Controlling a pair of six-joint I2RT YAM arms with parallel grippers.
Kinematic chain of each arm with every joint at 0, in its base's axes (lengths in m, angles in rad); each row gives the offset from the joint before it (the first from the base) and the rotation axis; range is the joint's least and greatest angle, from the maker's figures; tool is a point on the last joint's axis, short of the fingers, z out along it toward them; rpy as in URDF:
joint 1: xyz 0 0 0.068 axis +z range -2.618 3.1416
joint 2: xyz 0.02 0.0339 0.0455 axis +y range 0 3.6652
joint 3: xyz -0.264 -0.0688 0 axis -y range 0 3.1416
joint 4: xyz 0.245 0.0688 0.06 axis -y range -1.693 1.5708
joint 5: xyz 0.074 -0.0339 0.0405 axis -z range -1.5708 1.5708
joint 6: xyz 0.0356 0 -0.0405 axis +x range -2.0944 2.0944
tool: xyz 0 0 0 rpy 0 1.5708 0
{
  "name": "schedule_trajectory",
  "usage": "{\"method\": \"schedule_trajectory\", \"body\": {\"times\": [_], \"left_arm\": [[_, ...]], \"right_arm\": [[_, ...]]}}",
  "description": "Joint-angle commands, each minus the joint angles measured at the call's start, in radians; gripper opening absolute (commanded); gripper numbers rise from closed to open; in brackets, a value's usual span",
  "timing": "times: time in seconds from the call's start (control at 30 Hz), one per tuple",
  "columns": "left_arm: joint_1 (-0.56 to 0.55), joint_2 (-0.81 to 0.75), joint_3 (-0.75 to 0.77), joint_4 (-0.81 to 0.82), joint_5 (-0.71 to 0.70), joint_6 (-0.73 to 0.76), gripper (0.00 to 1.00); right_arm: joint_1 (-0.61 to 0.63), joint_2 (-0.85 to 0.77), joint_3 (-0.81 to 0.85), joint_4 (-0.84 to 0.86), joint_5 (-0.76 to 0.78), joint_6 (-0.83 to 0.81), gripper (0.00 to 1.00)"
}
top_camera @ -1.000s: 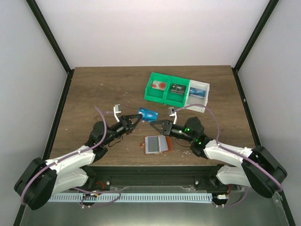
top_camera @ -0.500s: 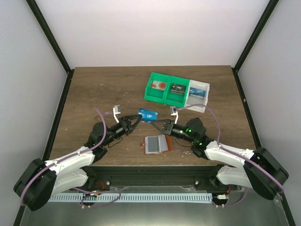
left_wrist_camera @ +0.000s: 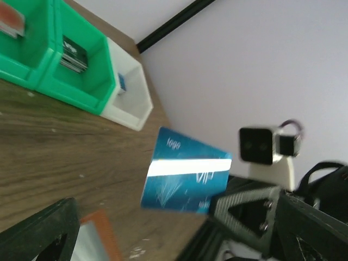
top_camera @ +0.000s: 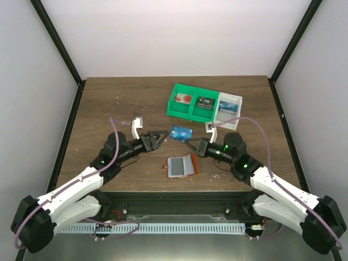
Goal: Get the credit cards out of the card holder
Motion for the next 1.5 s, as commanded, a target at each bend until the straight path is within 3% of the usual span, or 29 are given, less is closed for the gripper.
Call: {"method": "schedule_trajectory", "body": {"times": [0.0, 0.13, 0.47, 0.87, 1.07, 1.47], "left_arm": [[0.002, -0.035, 0.120, -0.330, -0.030, 0.269, 1.00], [0.000, -0.066, 0.201, -0.455, -0.055, 0.435, 1.00], [0.001, -0.079, 0.310, -0.712, -0.167, 0.682, 1.00], [0.001, -0.121, 0.246, -0.655, -0.084, 0.690, 1.00], [0.002, -0.151, 0.243, -0.672, -0.105, 0.706, 1.00], [0.001, -0.207, 0.222, -0.670, -0.145, 0.713, 1.00]], "right_arm": [[-0.082, -0.053, 0.157, -0.430, 0.050, -0.225, 0.00], [-0.165, -0.038, 0.268, -0.587, 0.077, -0.340, 0.00], [-0.370, 0.108, 0.376, -0.650, -0.020, -0.427, 0.01], [-0.663, 0.327, 0.454, -0.628, -0.092, -0.434, 0.01], [-0.789, 0.472, 0.528, -0.625, -0.234, -0.447, 0.00], [-0.831, 0.766, 0.756, -0.733, -0.179, -0.511, 0.00]]}}
